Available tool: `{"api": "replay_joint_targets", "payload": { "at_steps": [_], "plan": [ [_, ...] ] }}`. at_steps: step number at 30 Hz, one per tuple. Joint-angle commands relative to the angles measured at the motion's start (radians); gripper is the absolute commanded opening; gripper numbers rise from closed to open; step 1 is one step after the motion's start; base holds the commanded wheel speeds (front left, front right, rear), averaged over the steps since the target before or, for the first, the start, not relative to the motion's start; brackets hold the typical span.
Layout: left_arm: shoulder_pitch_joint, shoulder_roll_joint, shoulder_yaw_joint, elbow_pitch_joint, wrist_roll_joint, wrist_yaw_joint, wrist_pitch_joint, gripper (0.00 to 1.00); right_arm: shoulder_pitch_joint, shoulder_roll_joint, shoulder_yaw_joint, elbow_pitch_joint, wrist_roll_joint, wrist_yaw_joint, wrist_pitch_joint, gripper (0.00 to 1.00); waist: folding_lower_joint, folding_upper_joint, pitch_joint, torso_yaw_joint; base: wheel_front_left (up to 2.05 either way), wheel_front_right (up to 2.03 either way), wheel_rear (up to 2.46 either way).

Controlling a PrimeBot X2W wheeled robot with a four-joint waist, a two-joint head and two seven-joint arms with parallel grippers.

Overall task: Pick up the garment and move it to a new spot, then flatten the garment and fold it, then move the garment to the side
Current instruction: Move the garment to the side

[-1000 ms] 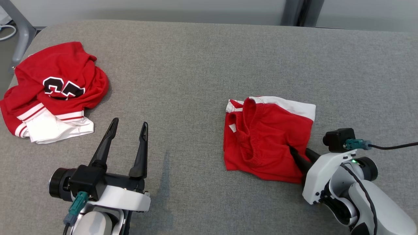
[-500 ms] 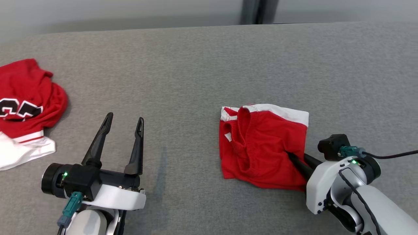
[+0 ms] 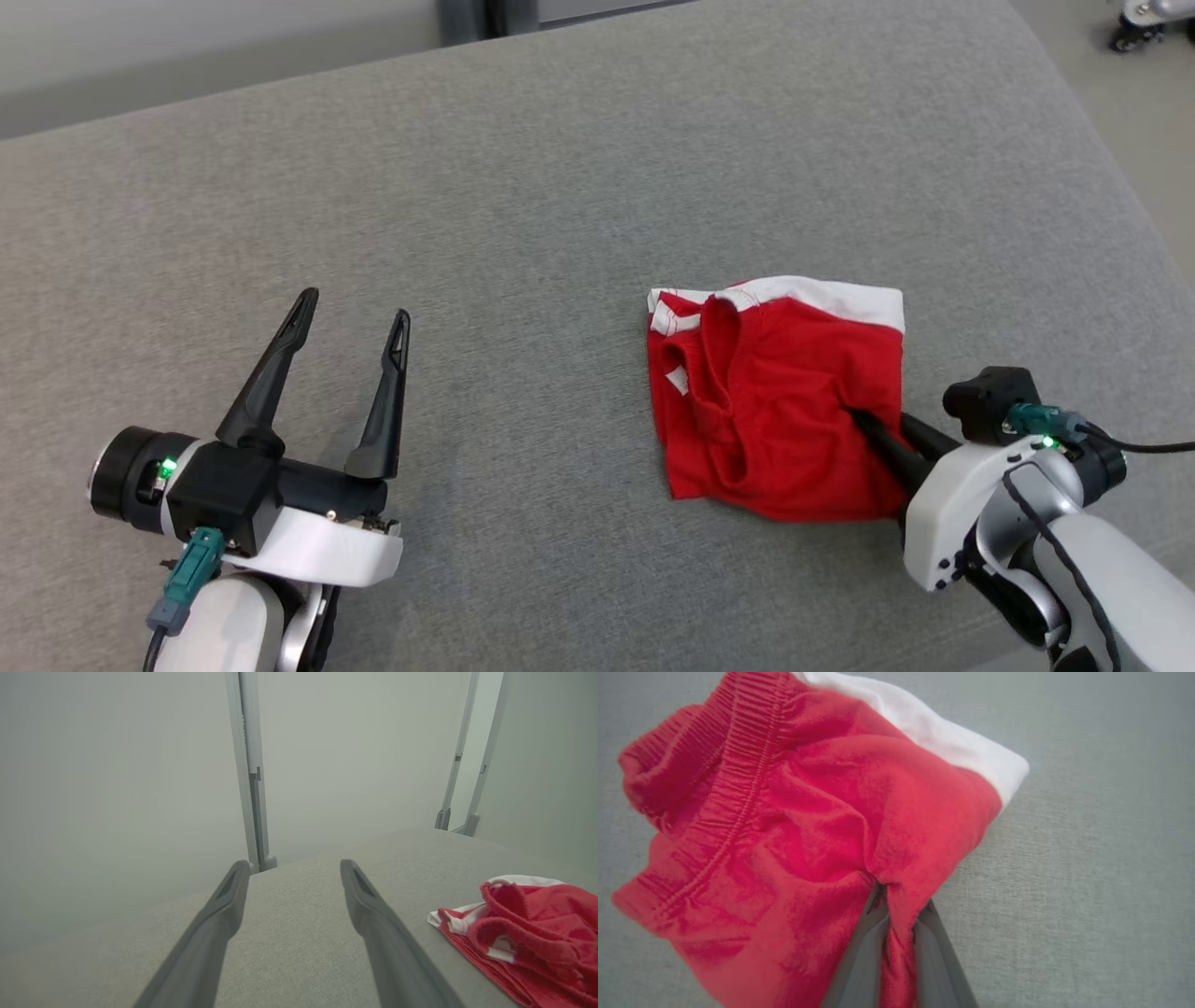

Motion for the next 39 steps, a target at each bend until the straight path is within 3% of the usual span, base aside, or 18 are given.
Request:
{"api": "replay_joint_targets", "payload": {
  "at_steps": [1,7,19,26,27,28,29,36,39],
  "plan": [
    [-0.026,0.016,0.002,-0.014,0.010,-0.004,0.008,1.00,-0.034,-0.012,-0.004,0.011,-0.006,0.000,-0.025,0.00,0.0000,-0.0001,0.038,-0.060,0.00,0.00,0.00],
    [-0.060,0.041,-0.008,-0.052,0.022,-0.015,0.043,1.00,-0.160,-0.070,0.011,0.107,-0.021,0.000,-0.104,0.00,0.0000,-0.0001,0.085,-0.091,0.00,0.00,0.00],
    [-0.144,0.065,-0.049,-0.114,0.048,-0.043,0.081,1.00,-0.456,-0.252,0.157,0.401,-0.029,0.000,-0.294,0.00,0.0000,-0.0001,0.203,-0.047,0.00,0.00,0.00],
    [-0.170,0.075,-0.062,-0.135,0.056,-0.048,0.092,1.00,-0.545,-0.288,0.188,0.537,0.013,0.000,-0.345,0.00,0.0000,-0.0001,0.248,-0.025,0.00,0.00,0.00],
    [-0.173,0.075,-0.063,-0.136,0.058,-0.048,0.094,1.00,-0.555,-0.287,0.195,0.551,0.015,0.000,-0.353,0.27,0.0000,-0.0001,0.252,-0.023,0.00,0.00,0.00],
    [-0.176,0.075,-0.064,-0.138,0.059,-0.047,0.095,1.00,-0.566,-0.285,0.195,0.572,0.025,0.000,-0.359,0.83,0.0000,-0.0001,0.255,-0.023,0.00,0.00,0.00],
    [-0.178,0.076,-0.064,-0.140,0.059,-0.045,0.095,1.00,-0.576,-0.285,0.194,0.594,0.027,0.000,-0.363,1.00,0.0000,-0.0001,0.258,-0.022,0.00,0.00,0.00],
    [-0.180,0.072,-0.069,-0.120,0.047,-0.035,0.084,1.00,-0.602,-0.261,0.174,0.699,0.036,0.000,-0.390,1.00,0.0000,-0.0001,0.239,-0.025,0.00,0.00,0.00],
    [-0.170,0.065,-0.071,-0.099,0.036,-0.034,0.071,1.00,-0.598,-0.256,0.112,0.689,0.049,0.000,-0.396,1.00,0.0000,-0.0001,0.207,-0.023,0.00,0.00,0.00]
  ]
}}
